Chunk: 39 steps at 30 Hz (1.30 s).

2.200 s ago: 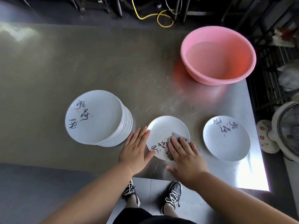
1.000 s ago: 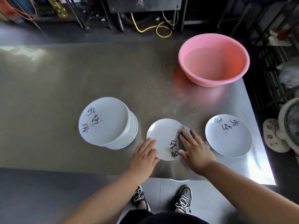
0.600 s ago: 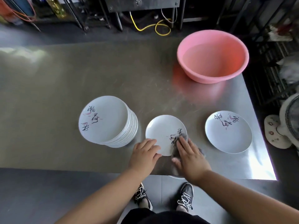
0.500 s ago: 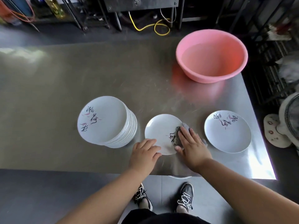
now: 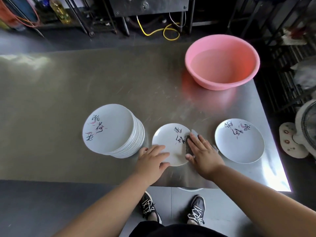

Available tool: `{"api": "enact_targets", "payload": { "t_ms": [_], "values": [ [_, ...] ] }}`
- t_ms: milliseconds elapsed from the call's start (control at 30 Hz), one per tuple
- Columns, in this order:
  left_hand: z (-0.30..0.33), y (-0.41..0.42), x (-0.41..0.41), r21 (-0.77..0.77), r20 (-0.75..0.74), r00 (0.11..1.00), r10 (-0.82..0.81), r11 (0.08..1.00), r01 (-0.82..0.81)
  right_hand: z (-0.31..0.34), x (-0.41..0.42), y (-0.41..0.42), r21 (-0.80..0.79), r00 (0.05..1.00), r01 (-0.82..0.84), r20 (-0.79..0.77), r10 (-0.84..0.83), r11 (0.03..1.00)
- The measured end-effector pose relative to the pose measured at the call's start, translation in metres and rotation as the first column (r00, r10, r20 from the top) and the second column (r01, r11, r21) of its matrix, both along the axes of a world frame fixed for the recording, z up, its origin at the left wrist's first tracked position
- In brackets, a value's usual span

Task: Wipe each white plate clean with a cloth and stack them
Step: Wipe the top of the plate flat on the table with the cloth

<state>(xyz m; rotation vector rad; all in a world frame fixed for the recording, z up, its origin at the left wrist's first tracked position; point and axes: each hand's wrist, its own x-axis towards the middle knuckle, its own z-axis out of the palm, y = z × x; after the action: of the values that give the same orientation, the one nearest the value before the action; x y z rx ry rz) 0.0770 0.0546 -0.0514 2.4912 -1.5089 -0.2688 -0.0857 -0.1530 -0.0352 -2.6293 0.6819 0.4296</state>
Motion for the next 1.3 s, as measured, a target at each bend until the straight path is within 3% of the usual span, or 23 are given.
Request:
{"api": "enact_targets", "payload": {
  "t_ms": [100,267,333,500,667,733,833,1000,1100,1300],
  "values": [
    [0.000,-0.002,-0.002,-0.006,-0.051,0.999,0.007,1.000,-0.008,0.000,-0.001,0.019,0.027,0.998,0.054,-0.010,-0.054,0.998],
    [-0.005,-0.001,-0.005,-0.049,-0.075,0.997,0.023,0.998,-0.027,0.000,-0.034,0.068,0.090,0.992,-0.031,-0.118,0.042,0.995],
    [-0.007,0.000,-0.006,-0.066,-0.076,0.997,0.005,0.998,-0.010,0.002,-0.025,0.056,0.121,0.996,0.004,-0.084,0.006,0.993],
    [-0.013,0.000,-0.015,-0.030,-0.034,0.999,0.027,0.999,-0.028,0.004,0.010,0.007,0.046,1.000,0.019,0.000,-0.019,0.999],
    [-0.012,-0.007,-0.024,-0.044,-0.070,0.996,0.054,0.997,-0.057,-0.002,-0.023,0.058,0.039,0.995,-0.032,-0.095,0.035,0.999],
    [-0.007,-0.010,-0.024,-0.044,-0.031,1.000,0.003,0.999,-0.004,-0.004,-0.042,0.067,0.075,0.989,-0.100,-0.106,0.108,0.992],
    [0.006,-0.014,0.001,0.016,0.063,0.993,-0.102,0.995,0.101,-0.003,-0.039,0.041,0.009,0.986,-0.165,0.007,0.165,0.986],
    [0.017,-0.012,0.031,0.158,0.073,0.974,-0.215,0.967,0.202,-0.005,-0.001,-0.006,-0.008,0.998,-0.009,0.055,0.009,1.000],
    [0.015,-0.010,0.020,0.105,0.043,0.986,-0.163,0.982,0.158,-0.004,0.001,0.016,0.027,0.998,0.052,0.042,-0.053,0.998],
    [0.004,-0.003,0.000,0.006,0.017,0.995,-0.103,0.995,0.103,-0.008,-0.038,0.062,0.080,0.999,-0.021,-0.038,0.024,0.997]
  ]
}}
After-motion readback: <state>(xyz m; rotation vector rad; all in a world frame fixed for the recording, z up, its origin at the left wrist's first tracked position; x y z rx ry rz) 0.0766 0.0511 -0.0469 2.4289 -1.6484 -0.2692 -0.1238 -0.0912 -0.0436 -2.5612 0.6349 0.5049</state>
